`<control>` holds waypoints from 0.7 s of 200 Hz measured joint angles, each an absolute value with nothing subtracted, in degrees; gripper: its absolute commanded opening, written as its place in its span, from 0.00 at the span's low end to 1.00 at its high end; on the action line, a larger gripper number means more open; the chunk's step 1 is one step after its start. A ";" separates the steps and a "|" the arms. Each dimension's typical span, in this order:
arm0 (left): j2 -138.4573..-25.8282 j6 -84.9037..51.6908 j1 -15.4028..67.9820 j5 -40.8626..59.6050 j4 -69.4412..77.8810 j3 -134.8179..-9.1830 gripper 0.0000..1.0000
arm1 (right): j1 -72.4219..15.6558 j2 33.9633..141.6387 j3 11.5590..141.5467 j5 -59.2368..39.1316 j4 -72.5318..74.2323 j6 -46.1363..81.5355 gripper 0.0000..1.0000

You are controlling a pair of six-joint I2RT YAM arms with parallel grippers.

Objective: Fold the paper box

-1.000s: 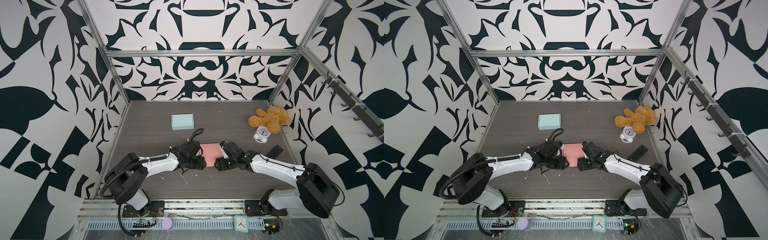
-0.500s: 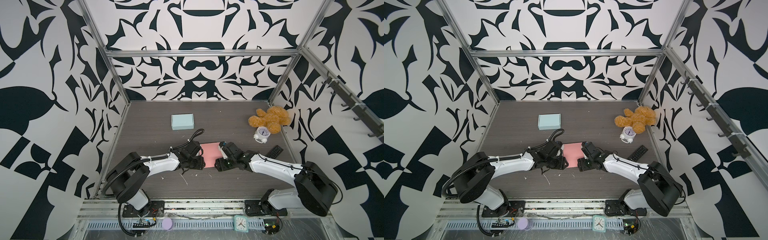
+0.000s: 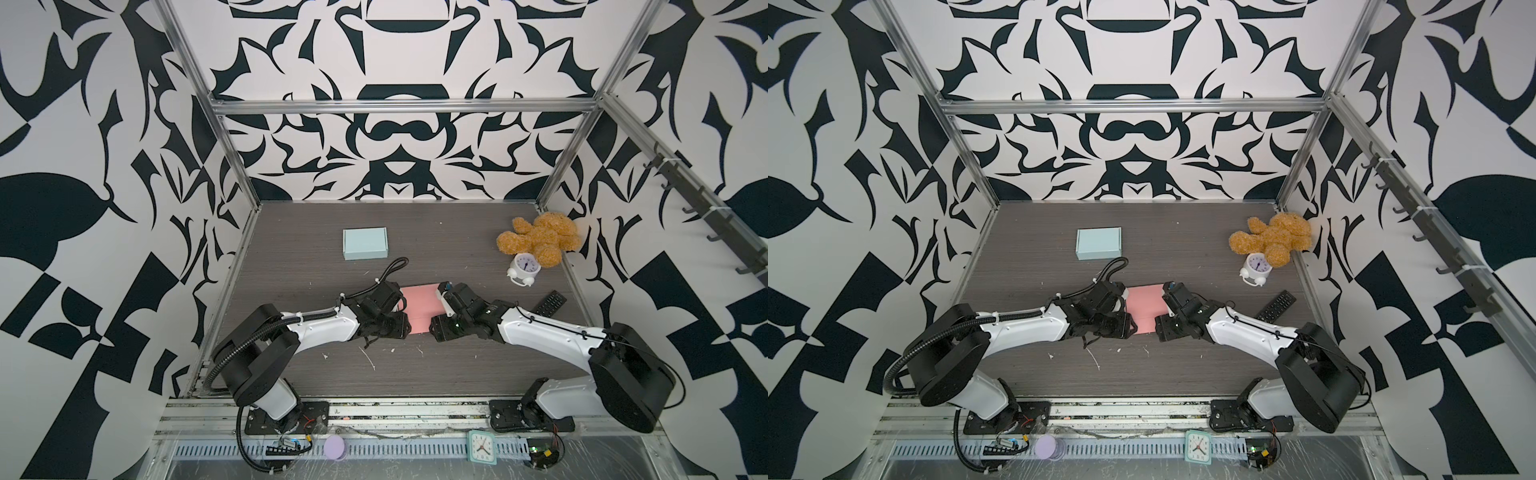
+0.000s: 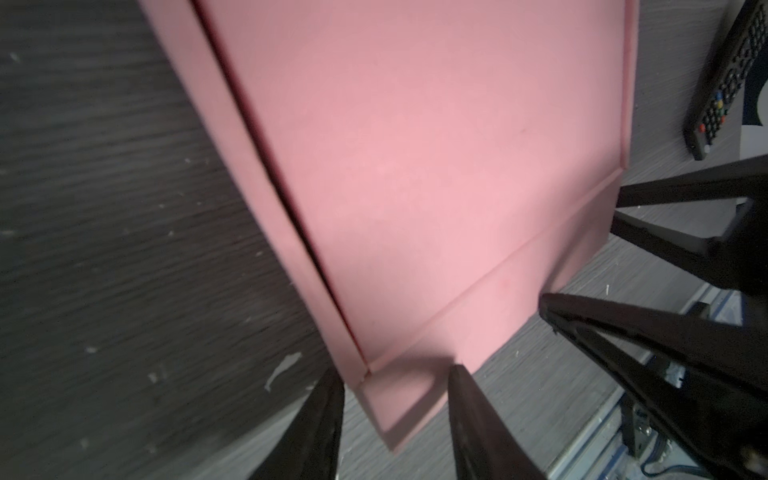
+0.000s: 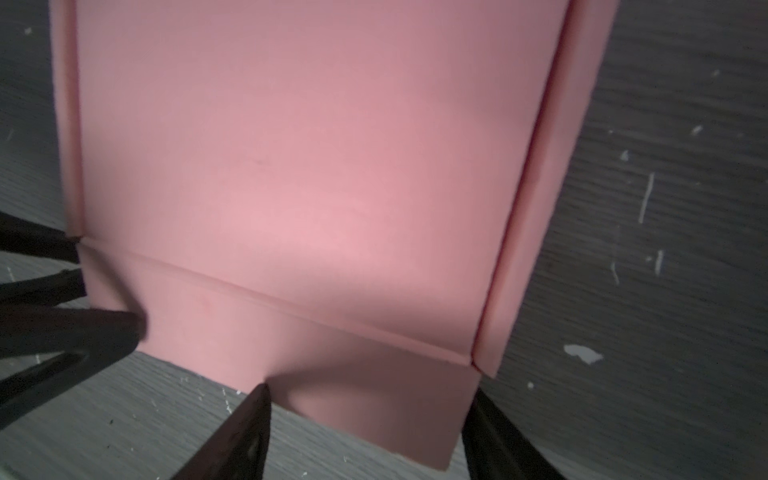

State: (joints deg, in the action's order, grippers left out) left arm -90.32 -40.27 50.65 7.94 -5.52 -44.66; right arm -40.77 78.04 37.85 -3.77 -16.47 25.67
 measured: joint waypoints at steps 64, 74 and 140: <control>-89.84 -40.27 50.65 7.92 -5.45 -44.66 0.44 | -41.43 78.04 38.46 -3.29 -16.95 25.58 0.72; -89.76 -40.27 50.65 7.92 -5.45 -44.66 0.44 | -41.47 78.04 38.46 -3.18 -16.97 25.58 0.72; -89.17 -40.36 50.65 7.88 -5.48 -44.66 0.48 | -42.87 77.03 38.46 -2.81 -18.06 26.15 0.72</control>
State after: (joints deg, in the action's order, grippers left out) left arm -89.17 -40.36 50.65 7.88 -5.48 -44.66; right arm -42.87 77.03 38.46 -2.81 -18.06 26.15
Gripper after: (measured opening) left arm 0.478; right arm 0.720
